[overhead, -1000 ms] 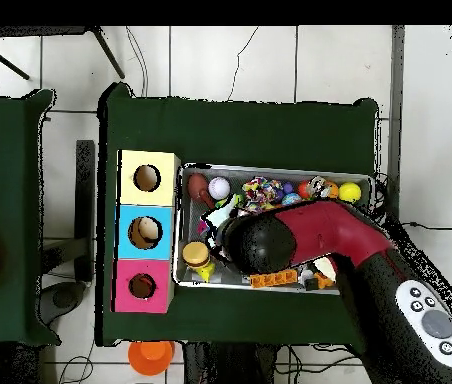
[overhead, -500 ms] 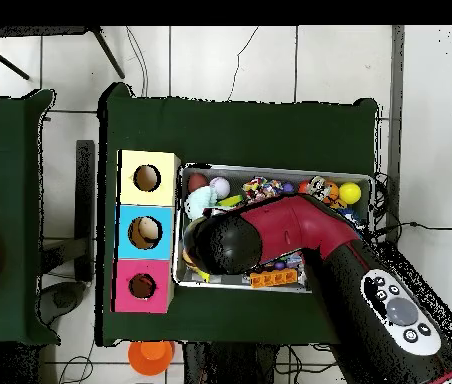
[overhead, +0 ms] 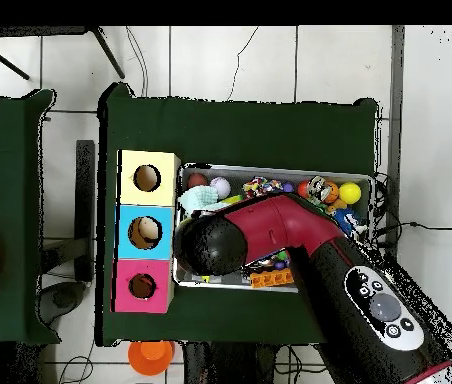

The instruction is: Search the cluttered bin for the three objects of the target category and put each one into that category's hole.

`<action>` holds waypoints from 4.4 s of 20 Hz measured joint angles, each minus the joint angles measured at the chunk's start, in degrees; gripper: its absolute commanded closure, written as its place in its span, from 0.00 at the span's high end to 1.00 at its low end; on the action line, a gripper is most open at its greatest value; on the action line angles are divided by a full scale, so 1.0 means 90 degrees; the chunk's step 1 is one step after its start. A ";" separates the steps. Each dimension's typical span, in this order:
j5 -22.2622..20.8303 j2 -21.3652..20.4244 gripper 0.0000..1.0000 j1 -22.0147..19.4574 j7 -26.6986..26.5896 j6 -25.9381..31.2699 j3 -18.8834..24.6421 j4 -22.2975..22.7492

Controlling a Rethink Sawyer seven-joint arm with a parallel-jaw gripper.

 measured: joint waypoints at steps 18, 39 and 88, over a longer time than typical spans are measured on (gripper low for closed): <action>-0.0265 0.0452 1.00 -0.0637 0.0000 -0.0358 -0.0073 -0.0177; -0.1363 0.1129 1.00 -0.1064 0.0000 -0.0367 -0.0073 -0.0675; -0.3622 0.2432 1.00 -0.0092 0.0000 -0.0367 -0.0816 -0.2511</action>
